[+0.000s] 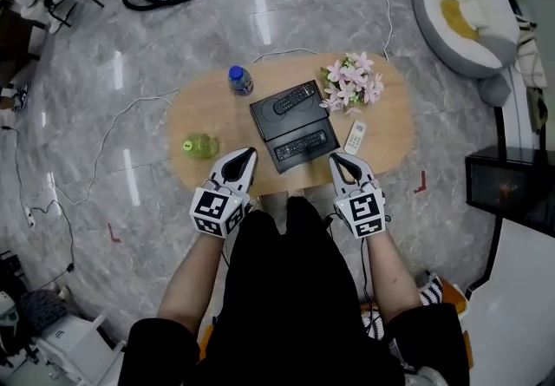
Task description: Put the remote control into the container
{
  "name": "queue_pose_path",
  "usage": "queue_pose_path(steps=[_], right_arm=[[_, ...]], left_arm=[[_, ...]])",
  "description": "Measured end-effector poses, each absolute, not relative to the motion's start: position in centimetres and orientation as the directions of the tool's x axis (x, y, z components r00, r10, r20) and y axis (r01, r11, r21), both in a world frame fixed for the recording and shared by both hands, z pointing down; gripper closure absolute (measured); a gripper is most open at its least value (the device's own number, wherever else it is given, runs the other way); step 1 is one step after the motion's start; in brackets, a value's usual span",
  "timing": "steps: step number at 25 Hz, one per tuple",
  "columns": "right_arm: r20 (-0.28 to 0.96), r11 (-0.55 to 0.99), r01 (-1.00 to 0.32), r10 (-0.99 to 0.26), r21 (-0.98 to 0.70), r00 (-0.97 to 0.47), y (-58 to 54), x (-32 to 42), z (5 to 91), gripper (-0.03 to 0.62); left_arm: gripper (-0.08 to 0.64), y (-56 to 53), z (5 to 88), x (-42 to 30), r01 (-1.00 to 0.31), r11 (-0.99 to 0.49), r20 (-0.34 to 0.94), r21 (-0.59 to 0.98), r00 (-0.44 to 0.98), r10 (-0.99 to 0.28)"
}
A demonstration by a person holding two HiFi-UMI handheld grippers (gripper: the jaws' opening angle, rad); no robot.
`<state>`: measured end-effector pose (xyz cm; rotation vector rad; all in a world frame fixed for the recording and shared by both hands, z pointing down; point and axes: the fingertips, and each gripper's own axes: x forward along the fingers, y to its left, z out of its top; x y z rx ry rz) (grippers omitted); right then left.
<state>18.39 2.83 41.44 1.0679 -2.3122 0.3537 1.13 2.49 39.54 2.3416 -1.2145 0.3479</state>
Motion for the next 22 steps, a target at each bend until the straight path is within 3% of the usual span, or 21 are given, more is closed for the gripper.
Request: queue_pose_path(steps=[9,17,22], right_arm=[[0.656,0.567,-0.822,-0.642,0.059,-0.397,2.8,24.1,45.3,0.58],[0.724,0.213,-0.974,-0.66,-0.076,-0.201,-0.7,31.8,53.2,0.577],[0.798,0.045,-0.982,-0.577,-0.184,-0.176,-2.7,34.1,59.5,0.493]], left_arm=[[0.552,0.1,42.5,6.9,-0.73,-0.624,0.473,0.277,0.669,-0.573],[0.552,-1.2,46.1,9.8,-0.718,-0.63,0.521,0.296,0.674,-0.523],[0.552,-1.2,48.5,9.3,-0.754,-0.577,0.571,0.314,0.635,-0.52]])
